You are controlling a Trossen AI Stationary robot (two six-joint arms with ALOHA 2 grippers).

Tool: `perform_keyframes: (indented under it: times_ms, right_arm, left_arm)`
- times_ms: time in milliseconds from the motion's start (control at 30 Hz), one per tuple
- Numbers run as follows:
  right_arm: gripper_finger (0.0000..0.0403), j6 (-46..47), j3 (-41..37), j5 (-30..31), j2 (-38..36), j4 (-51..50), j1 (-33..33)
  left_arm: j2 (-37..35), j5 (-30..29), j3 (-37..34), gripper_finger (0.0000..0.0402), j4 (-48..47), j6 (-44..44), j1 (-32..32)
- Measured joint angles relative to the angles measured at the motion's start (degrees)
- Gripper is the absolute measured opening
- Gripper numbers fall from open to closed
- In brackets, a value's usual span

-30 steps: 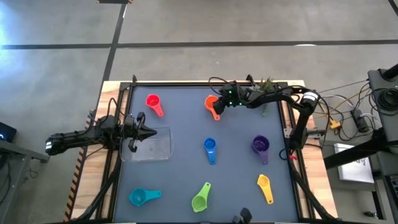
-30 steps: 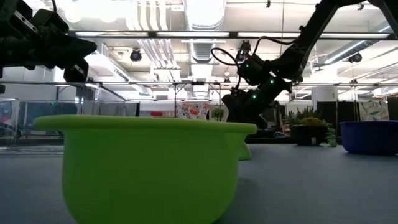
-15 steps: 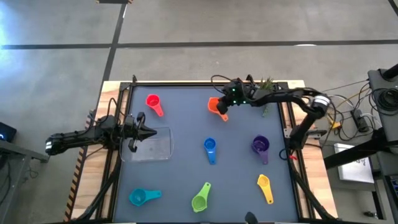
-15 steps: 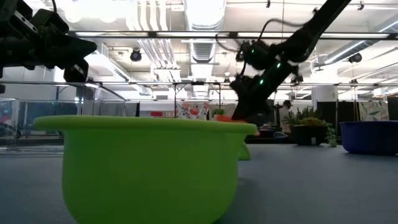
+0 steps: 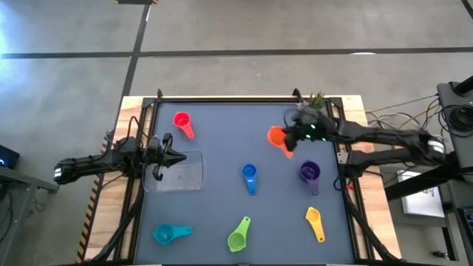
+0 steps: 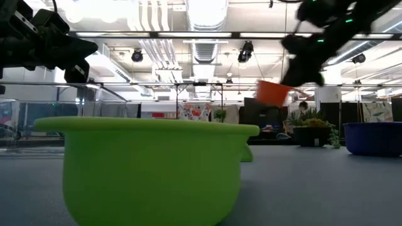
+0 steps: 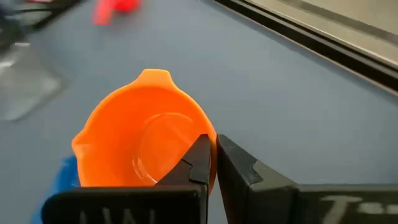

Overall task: Nest measuring cups in basket
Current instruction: Stack the orange measuring cup on top of the violet measuring cup

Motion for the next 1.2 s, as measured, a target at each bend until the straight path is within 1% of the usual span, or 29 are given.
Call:
perform_keyframes:
  times_ms: [67,133,233,367,533,767,900,1200]
  right_arm:
    - [0.0009,5.54,-0.85,5.23,-4.97,-7.44,2.65]
    - [0.0009,11.28,-1.14,7.46,-9.09,-13.62,5.16]
    - [0.0009,17.84,-1.26,8.21,-13.94,-19.22,8.39]
    - [0.0009,24.82,-1.28,7.52,-17.30,-25.31,12.49]
    - [0.0009,33.32,-0.97,7.41,-17.72,-35.90,17.51]
    - [0.0009,41.12,-0.90,6.98,-17.74,-43.06,23.80]
    - [0.0009,42.16,-0.74,6.29,-17.43,-43.25,26.28]
    - [0.0009,40.30,-0.63,4.56,-13.37,-43.62,26.51]
  left_arm:
    - [0.00,0.00,0.00,0.0000,-0.01,-0.01,-0.01]
    - [0.00,0.00,0.00,0.0000,0.00,-0.01,-0.01]
    - [0.00,0.00,0.00,0.0000,0.00,0.00,-0.02]
    - [0.00,0.00,0.00,0.0000,0.00,-0.01,-0.01]
    - [0.00,0.00,0.00,0.0000,-0.01,-0.01,-0.01]
    - [0.00,0.00,0.00,0.0000,0.00,-0.01,-0.02]
    - [0.00,0.00,0.00,0.0000,0.00,0.00,0.00]
    - [0.00,0.00,-0.02,0.0000,0.00,-0.02,0.00]
